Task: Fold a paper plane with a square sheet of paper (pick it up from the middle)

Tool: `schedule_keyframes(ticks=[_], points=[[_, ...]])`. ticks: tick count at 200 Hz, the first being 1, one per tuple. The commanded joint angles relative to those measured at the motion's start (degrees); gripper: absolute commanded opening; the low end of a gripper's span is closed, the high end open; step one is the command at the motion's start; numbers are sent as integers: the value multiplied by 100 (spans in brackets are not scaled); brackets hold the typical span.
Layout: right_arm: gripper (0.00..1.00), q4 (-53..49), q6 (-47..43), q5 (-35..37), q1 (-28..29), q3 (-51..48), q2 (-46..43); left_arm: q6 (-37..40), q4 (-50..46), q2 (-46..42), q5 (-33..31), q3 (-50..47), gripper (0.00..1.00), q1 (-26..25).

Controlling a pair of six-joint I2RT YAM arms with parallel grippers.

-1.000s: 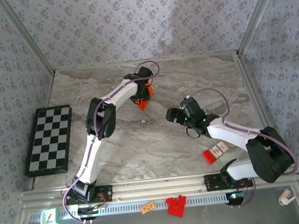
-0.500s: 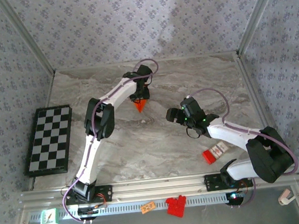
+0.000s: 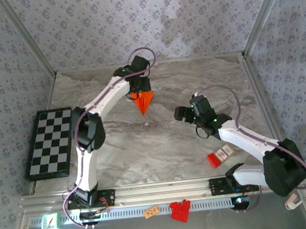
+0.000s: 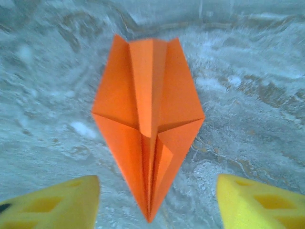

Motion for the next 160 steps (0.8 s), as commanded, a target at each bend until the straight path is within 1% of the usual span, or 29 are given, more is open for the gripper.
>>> schedule_keyframes(ticks=[1,24,36,49,70,90,103,116,127,142,160], points=[[100,-342,-991,624,-54,407,-393,326,535,-1035,-621,-656,76,41],[100,-391,-1523,1175,-160,589,-657,760,1403,-2032,-1306,-1823,91,84],[100,-441,-1694,1439,-244,689,-802,1011,1857,-2542,-1526,-2491,95,152],[100,-412,-1825,1771,-371,738,-951,1188,2270,-3025,-1624,-3166,99,299],[100,-204,-1845,2289,-660,616,-1154,1255,2762,-3781,-1709,-4180,100,683],[100,-113,-1941,2396,-1033,467,-1243,1257,3316,-4448,-1720,-5184,100,1110],[100,24,-2012,2533,-1279,292,-1251,1202,3623,-4837,-1603,-5777,100,1471],[100,281,-2112,2541,-1571,35,-1239,1188,3906,-5167,-1470,-6290,100,1810],[100,441,-2134,2507,-1837,-171,-1220,1329,4273,-5397,-1328,-6692,100,2014],[100,646,-2071,2427,-2206,-458,-1199,1666,4848,-5612,-1393,-7231,100,2111],[100,1045,-1954,2272,-2604,-848,-1160,1882,5210,-5678,-1501,-7589,100,2236]])
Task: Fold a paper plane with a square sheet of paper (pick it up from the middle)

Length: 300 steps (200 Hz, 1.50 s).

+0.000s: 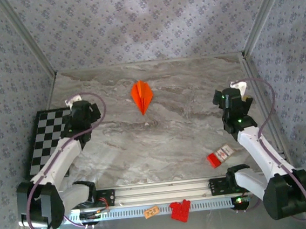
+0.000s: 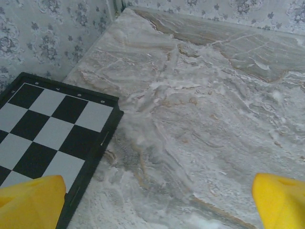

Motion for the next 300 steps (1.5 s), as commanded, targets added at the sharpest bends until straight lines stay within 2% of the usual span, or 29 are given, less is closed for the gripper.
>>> schedule_keyframes(ticks=[1,15,39,58,83,103,119,154,164,203,260,291,300], points=[[100,647,6,-8,-430,-449,40,471,1112,-139,-51,-387,100,127],[100,1237,-107,-73,-590,-889,97,517,1492,-57,-195,-674,100,255],[100,2331,-511,-79,-637,-1541,275,701,2326,4,31,-1300,100,448],[100,2657,-737,-264,-645,-1692,522,868,3065,24,23,-1741,100,529],[100,3208,-909,-602,-645,-1794,908,1156,3783,168,395,-2123,100,672],[100,3834,-1080,-914,-648,-1957,1161,1398,4453,415,844,-2344,100,782],[100,4190,-1285,-1228,-654,-2020,1278,1467,5121,665,1443,-2540,100,973],[100,4847,-1688,-2172,-724,-2171,1490,1514,5777,1066,2765,-2587,99,1352],[100,5022,-1720,-2377,-749,-2186,1587,1606,5979,1234,2978,-2597,99,1373],[100,5627,-1632,-2927,-893,-2170,2174,1740,6090,1808,3314,-2376,99,1381],[100,6029,-1655,-2897,-868,-1965,3001,1712,5893,2388,3170,-1984,100,1376],[100,5098,-1513,-2464,-829,-1475,3010,1765,5363,2423,2967,-1679,100,1282],[100,5190,-1505,-2479,-856,-1508,3022,1723,5183,2445,2877,-1580,100,1287]])
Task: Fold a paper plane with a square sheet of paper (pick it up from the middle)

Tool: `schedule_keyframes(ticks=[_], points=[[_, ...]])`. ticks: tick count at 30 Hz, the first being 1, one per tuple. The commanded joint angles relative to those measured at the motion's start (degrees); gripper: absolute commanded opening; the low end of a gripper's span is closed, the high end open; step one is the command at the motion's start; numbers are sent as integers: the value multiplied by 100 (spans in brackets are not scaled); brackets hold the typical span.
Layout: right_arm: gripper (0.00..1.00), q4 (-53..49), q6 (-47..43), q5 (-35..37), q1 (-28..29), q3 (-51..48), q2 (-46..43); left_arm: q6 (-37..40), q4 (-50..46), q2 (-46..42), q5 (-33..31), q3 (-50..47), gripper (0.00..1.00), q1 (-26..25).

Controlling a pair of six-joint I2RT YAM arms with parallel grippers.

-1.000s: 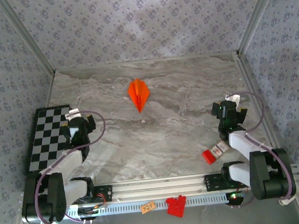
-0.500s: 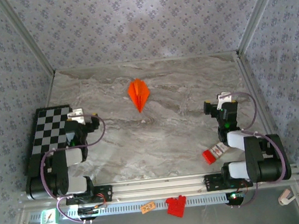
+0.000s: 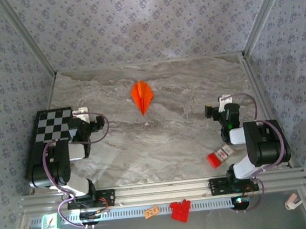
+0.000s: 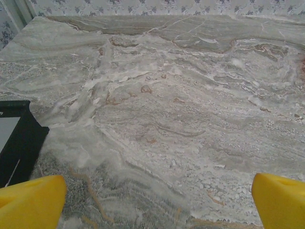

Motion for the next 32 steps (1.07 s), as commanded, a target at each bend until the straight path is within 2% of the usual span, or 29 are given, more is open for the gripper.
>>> schedule_keyframes(ticks=[1,13,16,32], points=[[100,-156,26,253,1,296,58,54,-392,79,-147,371,100,-37],[100,-212,25,263,13,308,37,34,-366,88,-587,364,100,-148],[100,-213,25,277,6,305,36,-44,-494,89,-260,433,100,-7],[100,-221,29,290,16,312,47,-53,-506,115,-253,459,100,15]])
